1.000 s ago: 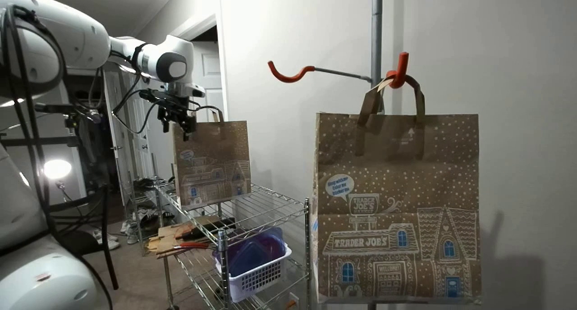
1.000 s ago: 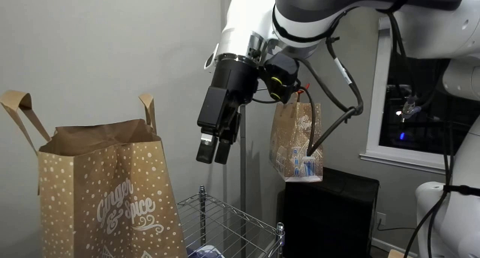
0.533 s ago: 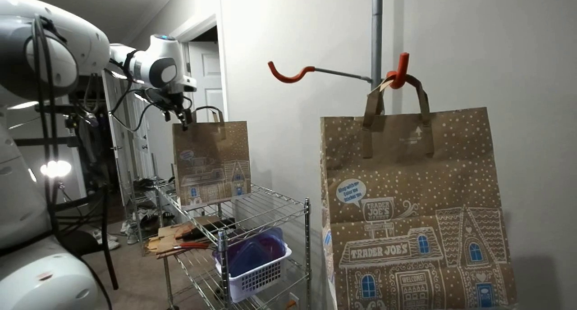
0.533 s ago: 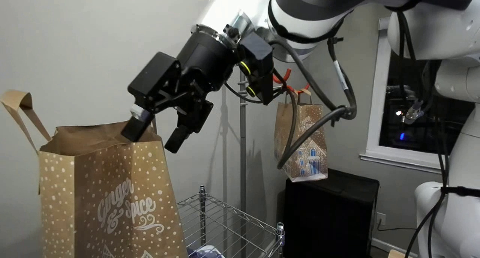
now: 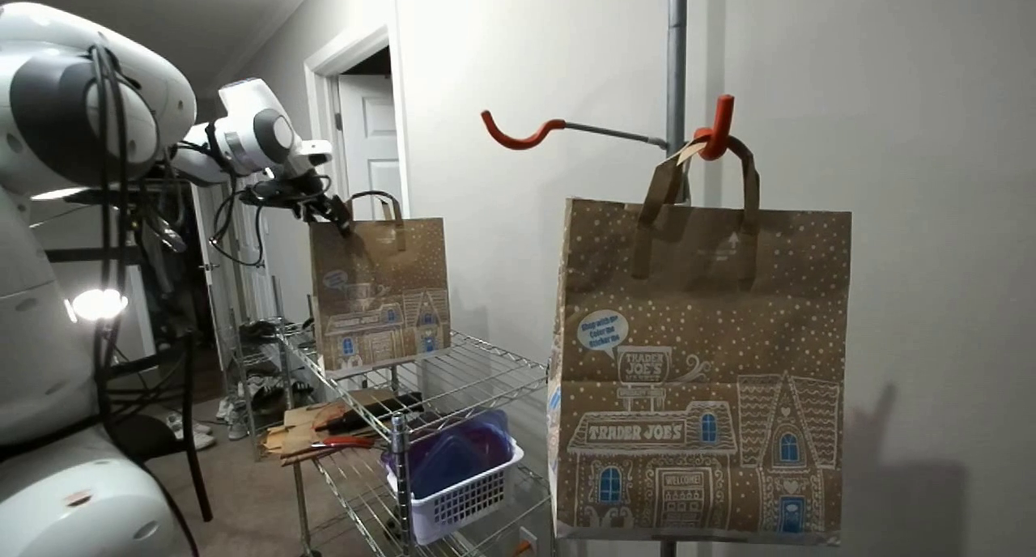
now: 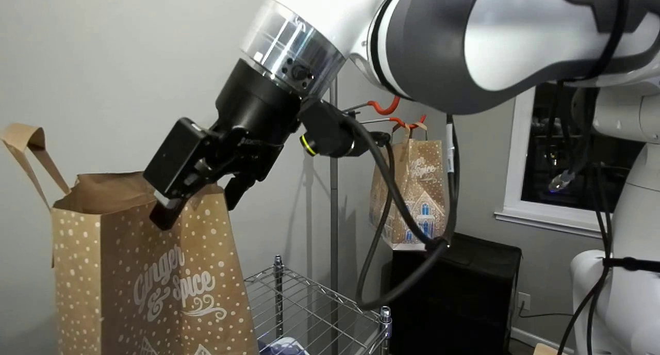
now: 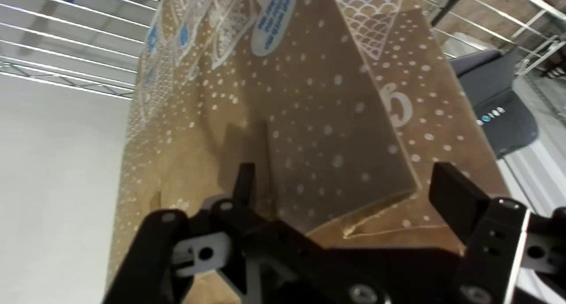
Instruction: Hang the paper bags on the rack
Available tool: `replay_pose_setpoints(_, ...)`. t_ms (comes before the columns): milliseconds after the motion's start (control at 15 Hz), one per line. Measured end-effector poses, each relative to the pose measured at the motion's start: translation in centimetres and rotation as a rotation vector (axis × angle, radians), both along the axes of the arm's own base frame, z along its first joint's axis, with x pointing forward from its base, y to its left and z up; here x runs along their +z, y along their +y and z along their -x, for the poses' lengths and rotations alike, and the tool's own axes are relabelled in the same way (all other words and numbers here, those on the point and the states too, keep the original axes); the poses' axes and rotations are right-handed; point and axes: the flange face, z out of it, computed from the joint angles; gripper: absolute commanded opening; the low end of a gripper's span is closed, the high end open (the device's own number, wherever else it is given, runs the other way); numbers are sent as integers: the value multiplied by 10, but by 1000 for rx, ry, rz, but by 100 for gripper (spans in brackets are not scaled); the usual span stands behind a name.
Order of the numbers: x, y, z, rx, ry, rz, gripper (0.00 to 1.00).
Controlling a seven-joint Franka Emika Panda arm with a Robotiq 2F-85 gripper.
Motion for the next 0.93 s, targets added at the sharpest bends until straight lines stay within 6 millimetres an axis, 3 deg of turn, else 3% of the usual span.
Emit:
replay_pose_setpoints(133, -9, -1, -1, -62, -46, 87, 100)
replay_pose_setpoints(200, -11, -2, -1, -90, -63, 120, 93)
replay_pose_setpoints(267, -12, -3, -1, -117, -78, 151, 74)
replay_pose_setpoints(933, -11, -1, -3, -193, -106, 315, 7)
